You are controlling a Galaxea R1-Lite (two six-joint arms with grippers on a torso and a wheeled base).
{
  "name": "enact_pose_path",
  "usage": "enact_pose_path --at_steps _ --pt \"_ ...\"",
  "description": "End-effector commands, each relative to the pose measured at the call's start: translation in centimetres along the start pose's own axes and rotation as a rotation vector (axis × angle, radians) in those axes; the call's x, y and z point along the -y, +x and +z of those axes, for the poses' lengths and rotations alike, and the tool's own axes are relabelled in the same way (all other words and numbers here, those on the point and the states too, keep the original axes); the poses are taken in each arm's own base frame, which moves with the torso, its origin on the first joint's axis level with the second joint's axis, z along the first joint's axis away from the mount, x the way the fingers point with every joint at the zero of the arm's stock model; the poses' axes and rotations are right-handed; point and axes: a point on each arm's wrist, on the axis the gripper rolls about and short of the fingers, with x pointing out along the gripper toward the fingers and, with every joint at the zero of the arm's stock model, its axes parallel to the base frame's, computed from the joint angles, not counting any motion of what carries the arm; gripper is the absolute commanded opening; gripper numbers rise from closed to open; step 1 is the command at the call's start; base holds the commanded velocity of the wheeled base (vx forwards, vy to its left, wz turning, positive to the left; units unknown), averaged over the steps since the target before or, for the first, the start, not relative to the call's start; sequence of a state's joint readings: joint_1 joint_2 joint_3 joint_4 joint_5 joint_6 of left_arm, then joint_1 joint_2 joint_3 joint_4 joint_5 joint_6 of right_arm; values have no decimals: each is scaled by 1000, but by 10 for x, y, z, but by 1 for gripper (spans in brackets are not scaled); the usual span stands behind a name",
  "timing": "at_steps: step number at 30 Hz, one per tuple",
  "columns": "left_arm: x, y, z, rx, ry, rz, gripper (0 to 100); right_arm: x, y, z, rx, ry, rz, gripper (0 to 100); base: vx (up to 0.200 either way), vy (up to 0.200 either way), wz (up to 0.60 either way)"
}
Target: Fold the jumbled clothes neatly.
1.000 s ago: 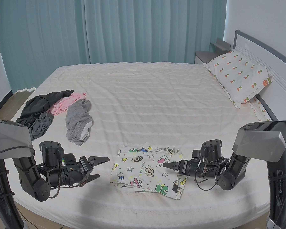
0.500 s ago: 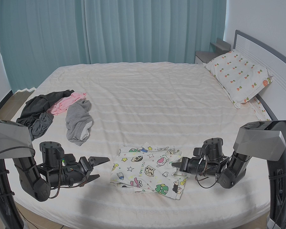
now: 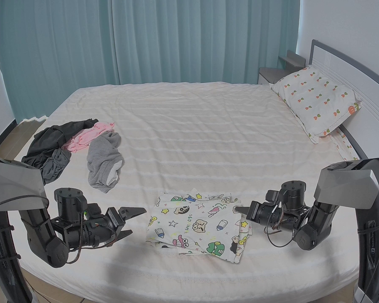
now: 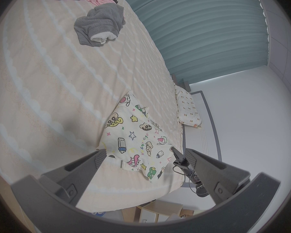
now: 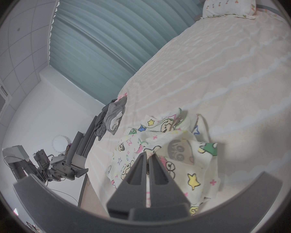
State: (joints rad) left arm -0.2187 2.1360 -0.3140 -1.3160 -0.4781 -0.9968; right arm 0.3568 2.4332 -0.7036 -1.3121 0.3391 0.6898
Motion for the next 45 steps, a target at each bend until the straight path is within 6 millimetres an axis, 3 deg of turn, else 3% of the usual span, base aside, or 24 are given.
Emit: enact_pose_path --at_steps 1,18,33,34,41,45 --pt "-2 1 -1 -5 -4 5 100 10 -3 4 12 16 -22 0 0 0 0" --pt "-1 2 -2 -7 0 5 100 26 2 15 52 31 -40 0 0 0 0" --pt "-1 2 -2 -8 -1 6 100 27 8 20 106 20 1 0 0 0 0" --pt "-1 2 -2 -7 0 5 100 27 7 20 104 20 1 100 0 0 0" --pt "-1 2 -2 -7 0 5 100 20 -8 23 108 24 -5 100 0 0 0" --pt "-2 2 -2 -8 -1 6 100 6 -43 8 13 37 10 100 0 0 0"
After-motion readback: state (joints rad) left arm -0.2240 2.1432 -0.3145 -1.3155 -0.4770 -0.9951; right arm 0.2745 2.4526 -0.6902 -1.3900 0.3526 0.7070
